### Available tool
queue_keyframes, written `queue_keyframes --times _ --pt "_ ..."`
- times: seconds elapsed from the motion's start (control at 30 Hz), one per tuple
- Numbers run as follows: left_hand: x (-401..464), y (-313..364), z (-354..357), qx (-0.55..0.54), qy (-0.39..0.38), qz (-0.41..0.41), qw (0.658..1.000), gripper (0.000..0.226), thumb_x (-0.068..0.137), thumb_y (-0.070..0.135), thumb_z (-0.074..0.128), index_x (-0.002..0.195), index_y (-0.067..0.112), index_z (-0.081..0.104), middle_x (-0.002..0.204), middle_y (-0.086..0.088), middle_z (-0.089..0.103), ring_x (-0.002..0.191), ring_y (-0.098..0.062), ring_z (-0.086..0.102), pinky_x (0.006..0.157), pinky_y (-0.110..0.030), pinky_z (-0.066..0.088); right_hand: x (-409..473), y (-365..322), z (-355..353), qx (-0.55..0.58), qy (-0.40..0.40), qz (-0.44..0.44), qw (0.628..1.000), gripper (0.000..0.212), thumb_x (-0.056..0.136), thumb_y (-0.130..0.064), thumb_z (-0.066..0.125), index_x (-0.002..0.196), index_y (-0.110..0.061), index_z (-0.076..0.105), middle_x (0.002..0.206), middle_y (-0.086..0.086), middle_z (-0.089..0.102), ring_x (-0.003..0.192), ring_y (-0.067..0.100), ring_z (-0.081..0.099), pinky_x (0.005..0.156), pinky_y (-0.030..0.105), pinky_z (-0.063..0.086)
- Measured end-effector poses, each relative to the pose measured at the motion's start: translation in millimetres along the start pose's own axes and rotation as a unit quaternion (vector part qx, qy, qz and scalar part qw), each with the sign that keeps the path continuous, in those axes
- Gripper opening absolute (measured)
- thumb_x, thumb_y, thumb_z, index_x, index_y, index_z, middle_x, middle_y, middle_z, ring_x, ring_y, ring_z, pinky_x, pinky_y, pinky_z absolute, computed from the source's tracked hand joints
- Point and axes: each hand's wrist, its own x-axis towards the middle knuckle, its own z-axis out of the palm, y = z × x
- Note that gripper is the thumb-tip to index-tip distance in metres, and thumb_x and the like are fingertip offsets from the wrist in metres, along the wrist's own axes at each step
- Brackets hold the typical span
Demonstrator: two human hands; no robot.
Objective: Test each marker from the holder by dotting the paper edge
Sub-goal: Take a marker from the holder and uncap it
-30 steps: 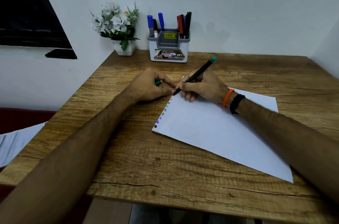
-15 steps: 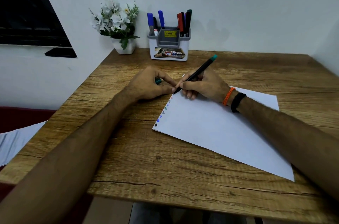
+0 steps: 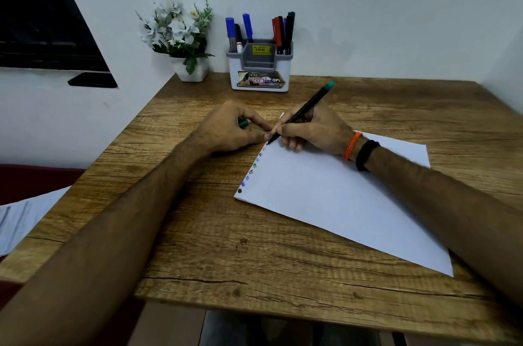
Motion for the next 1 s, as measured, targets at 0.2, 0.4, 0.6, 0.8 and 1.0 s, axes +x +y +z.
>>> queue_keyframes --times 0.2,0.4,0.6,0.8,1.0 --pt "0.3 -0.2 0.7 -0.001 0.001 -0.002 1.000 0.022 0.075 0.036 0.079 0.096 0.035 0.075 0.097 0.017 0.065 0.099 -0.006 0.056 0.091 -0.036 0.050 -0.2 -0.5 0.3 0.004 0.001 0.000 1.000 0.017 0.088 0.003 0.060 0.080 -0.006 0.071 0.065 0.005 0.070 0.052 0.012 0.062 0.049 0.020 0.050" --pt "-0.3 0.0 0.4 -0.009 0.004 0.004 1.000 0.023 0.074 0.036 0.080 0.097 0.035 0.076 0.090 0.020 0.063 0.093 -0.005 0.055 0.089 -0.036 0.050 -0.4 -0.9 0.8 0.015 0.008 -0.001 1.000 0.019 0.088 0.005 0.059 0.078 -0.006 0.071 0.067 0.012 0.070 0.051 0.012 0.062 0.047 0.019 0.049" --pt "0.5 -1.3 0.8 -0.009 0.004 -0.003 1.000 0.021 0.074 0.037 0.080 0.095 0.037 0.075 0.095 0.016 0.065 0.099 -0.009 0.056 0.090 -0.039 0.050 0.2 0.3 0.4 0.016 0.010 -0.002 1.000 0.016 0.088 0.004 0.060 0.079 -0.004 0.071 0.063 0.003 0.070 0.050 0.010 0.062 0.047 0.018 0.049" --pt "0.9 -1.3 0.1 -0.007 0.003 -0.006 1.000 0.021 0.074 0.038 0.080 0.093 0.039 0.075 0.102 0.014 0.067 0.103 -0.010 0.057 0.092 -0.041 0.051 0.8 0.2 0.3 0.007 0.003 -0.003 1.000 0.012 0.089 0.004 0.060 0.083 0.000 0.070 0.062 -0.001 0.071 0.051 0.009 0.062 0.048 0.018 0.050" --pt "0.5 -2.0 1.0 -0.007 0.003 0.001 1.000 0.020 0.074 0.036 0.080 0.094 0.038 0.075 0.098 0.015 0.066 0.099 -0.009 0.058 0.090 -0.037 0.052 1.0 0.5 0.1 0.002 0.007 0.003 1.000 0.010 0.088 0.002 0.062 0.084 0.001 0.071 0.069 0.011 0.070 0.053 0.012 0.063 0.048 0.019 0.049"
